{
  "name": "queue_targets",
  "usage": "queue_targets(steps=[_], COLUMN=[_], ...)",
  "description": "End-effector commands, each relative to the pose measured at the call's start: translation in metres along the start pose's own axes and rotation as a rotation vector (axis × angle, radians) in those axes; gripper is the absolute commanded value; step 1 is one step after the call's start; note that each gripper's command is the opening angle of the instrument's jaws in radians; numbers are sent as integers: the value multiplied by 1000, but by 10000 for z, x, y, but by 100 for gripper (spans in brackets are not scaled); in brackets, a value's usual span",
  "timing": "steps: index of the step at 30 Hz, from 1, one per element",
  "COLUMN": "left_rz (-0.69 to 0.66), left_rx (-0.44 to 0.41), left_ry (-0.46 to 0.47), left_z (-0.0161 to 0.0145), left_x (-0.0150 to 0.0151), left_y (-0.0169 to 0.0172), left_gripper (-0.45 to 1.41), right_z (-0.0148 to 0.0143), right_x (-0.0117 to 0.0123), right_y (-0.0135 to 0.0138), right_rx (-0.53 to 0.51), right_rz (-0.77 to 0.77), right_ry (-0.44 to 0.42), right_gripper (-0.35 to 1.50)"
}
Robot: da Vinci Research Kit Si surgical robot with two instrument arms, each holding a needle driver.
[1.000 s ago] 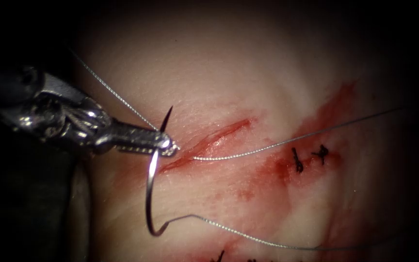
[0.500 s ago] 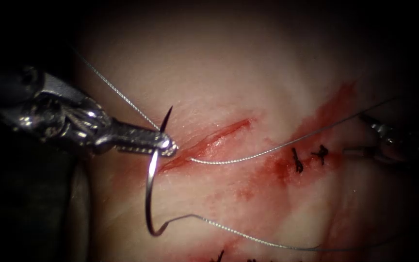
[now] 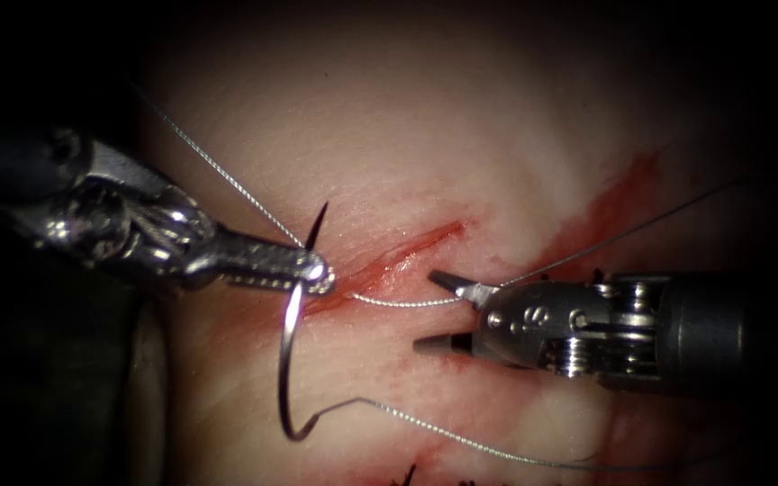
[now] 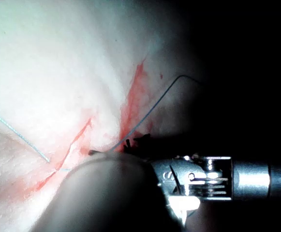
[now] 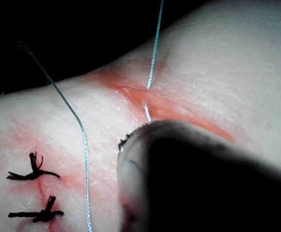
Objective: Wound Closure
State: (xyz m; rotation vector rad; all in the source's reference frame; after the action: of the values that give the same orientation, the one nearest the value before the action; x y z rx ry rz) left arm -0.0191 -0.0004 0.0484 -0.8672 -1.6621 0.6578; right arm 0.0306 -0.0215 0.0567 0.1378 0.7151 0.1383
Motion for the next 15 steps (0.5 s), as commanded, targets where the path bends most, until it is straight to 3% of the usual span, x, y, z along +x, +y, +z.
queue_targets(steps=[1,4,6,7,8,15], left_rz=[0,-1,-1,-1,-1,-3], left_rx=[0,1,1,1,1,0], left_ry=[-2,-3,-4,-5,-5,-8], left_z=[3,3,3,3,4,3], left_x=[3,3,3,3,3,3], left_y=[-5,-5,-5,-5,-5,-3], left_gripper=[-45,-45,-45,-45,-45,-45], right_z=[15,18,20,22,21,-12], right_x=[5,4,2,1,-1,-31], right_y=[2,6,8,9,8,15], right_rx=[-3,-10,-33,-70,-73,-109], right_rz=[-5,-11,-10,-10,-12,6], right_ry=[5,3,-7,-22,-22,-71], right_gripper=[64,58,41,-23,-35,-35])
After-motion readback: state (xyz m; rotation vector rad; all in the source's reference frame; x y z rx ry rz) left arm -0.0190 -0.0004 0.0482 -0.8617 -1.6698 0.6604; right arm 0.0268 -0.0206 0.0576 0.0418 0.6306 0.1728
